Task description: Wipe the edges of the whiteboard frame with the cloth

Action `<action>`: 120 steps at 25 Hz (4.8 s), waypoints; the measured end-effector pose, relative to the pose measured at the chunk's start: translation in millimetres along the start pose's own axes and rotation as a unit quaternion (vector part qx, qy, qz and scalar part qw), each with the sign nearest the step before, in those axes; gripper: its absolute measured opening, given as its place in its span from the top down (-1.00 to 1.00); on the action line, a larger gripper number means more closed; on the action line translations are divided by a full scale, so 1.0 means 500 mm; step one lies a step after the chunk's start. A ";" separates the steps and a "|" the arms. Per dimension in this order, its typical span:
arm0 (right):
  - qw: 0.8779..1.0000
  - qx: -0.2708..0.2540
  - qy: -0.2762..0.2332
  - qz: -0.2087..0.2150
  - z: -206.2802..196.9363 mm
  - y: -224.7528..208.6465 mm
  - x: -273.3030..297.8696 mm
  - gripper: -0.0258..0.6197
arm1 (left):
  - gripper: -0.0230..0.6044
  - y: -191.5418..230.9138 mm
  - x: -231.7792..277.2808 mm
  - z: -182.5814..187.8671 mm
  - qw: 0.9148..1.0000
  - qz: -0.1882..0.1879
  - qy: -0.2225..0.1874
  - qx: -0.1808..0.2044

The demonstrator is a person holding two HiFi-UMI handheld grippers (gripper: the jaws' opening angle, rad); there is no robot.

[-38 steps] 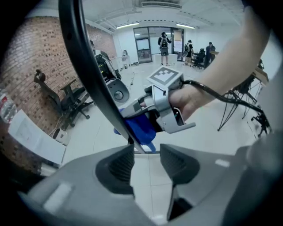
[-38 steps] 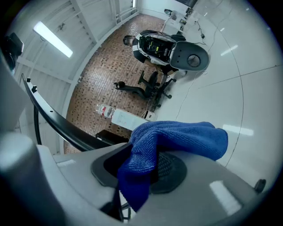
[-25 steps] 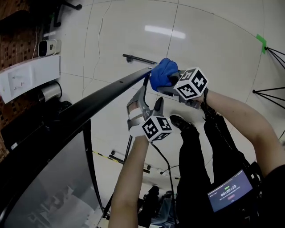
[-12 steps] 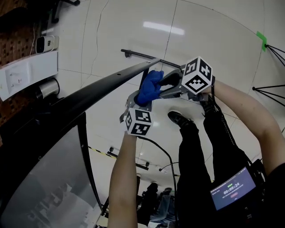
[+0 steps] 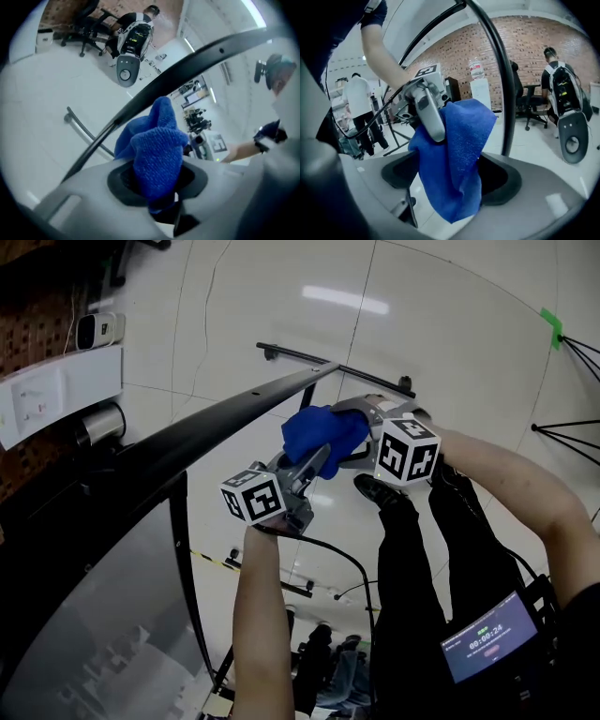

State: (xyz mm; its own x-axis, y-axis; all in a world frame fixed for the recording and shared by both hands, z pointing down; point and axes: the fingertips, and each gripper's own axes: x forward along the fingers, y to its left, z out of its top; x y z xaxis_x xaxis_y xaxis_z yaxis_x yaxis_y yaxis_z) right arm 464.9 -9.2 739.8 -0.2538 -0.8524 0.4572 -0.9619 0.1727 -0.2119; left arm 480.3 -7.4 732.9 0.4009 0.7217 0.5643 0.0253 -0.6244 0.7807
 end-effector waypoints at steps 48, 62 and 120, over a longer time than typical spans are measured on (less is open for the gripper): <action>0.948 -0.233 0.189 -0.107 -0.066 -0.011 0.270 0.63 | 0.00 0.113 -0.282 -0.405 0.876 0.371 -0.279 -0.129; 0.917 -0.326 0.228 -0.037 -0.080 0.104 0.353 0.63 | 0.01 0.109 -0.344 -0.587 0.843 0.392 -0.327 -0.169; 0.653 -0.693 0.274 0.137 0.014 0.790 0.769 0.62 | 0.04 0.064 -0.645 -1.338 0.659 0.441 -0.464 -0.394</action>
State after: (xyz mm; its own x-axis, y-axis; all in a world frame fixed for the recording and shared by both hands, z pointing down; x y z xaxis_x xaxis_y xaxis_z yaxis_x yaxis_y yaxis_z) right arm -11.8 -272.4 826.0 -0.0686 -0.4570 0.8868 0.0546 0.8859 0.4607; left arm -260.9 -60.0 755.6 0.3376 -0.5405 0.7706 -0.9300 -0.0652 0.3616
